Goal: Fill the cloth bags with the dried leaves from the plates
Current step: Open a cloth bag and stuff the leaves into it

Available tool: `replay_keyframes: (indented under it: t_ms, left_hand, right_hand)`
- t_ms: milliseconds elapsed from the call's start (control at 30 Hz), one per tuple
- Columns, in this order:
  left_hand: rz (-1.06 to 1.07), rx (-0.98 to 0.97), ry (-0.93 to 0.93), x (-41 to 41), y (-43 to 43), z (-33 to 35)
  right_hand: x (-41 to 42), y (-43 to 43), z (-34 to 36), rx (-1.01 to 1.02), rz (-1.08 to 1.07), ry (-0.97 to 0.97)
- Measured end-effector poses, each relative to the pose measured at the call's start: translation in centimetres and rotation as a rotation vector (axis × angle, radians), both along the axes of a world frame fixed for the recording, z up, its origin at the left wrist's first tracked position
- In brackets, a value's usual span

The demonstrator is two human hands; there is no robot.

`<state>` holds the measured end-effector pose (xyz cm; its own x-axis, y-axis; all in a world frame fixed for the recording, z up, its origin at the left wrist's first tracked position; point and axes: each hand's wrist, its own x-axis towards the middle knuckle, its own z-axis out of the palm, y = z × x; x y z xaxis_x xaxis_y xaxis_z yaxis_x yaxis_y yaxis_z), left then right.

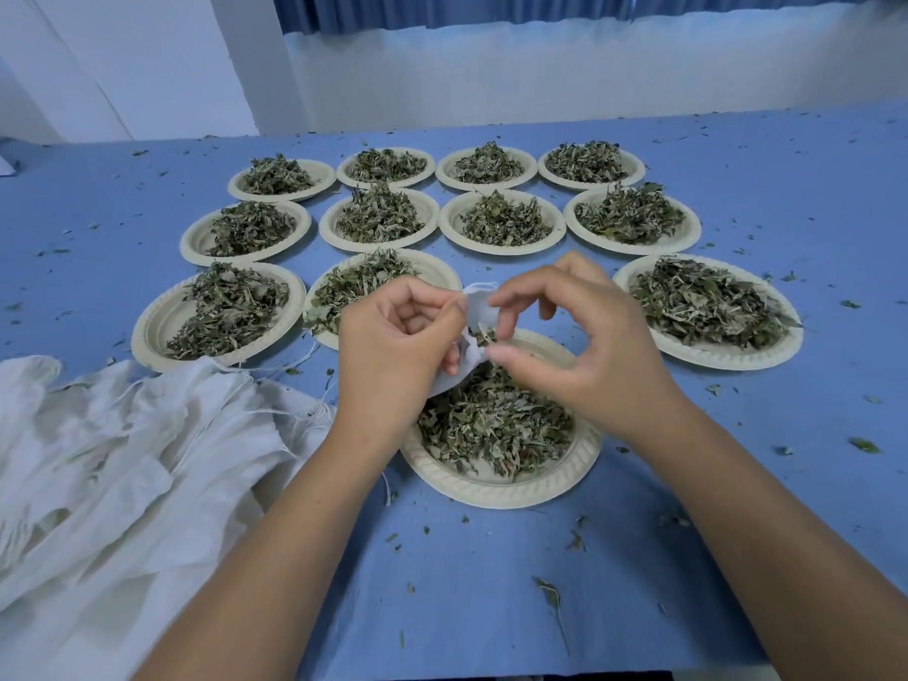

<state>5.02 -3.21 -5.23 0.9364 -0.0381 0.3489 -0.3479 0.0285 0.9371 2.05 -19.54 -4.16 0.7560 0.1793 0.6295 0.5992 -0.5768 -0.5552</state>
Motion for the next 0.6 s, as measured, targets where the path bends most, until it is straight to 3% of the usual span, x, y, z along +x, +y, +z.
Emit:
replay_keyframes:
  t_ms: [67, 267, 367, 433, 500, 600]
  left_hand:
    - [-0.019, 0.011, -0.003, 0.0, 0.0, 0.0]
    - [-0.047, 0.061, -0.033, -0.2, 0.1, 0.1]
    - [-0.106, 0.068, -0.04, -0.5, -0.1, 0.2]
    - [-0.125, 0.035, -0.045, -0.5, -0.1, 0.2]
    - [-0.118, 0.019, -0.046, -0.5, -0.1, 0.2]
    - [-0.066, 0.018, -0.044, -0.4, -0.1, 0.2]
  right_hand:
    - [0.0, 0.4, -0.2, -0.072, 0.016, 0.016]
    - [-0.1, 0.1, -0.3, 0.162, -0.099, -0.048]
    - [0.1, 0.5, -0.4, 0.054, -0.252, -0.169]
    - [0.3, 1.0, -0.7, -0.127, -0.201, -0.201]
    - [0.6, 1.4, -1.2, -0.291, -0.084, -0.105]
    - [0.5, 0.6, -0.9, -0.211, -0.049, -0.019]
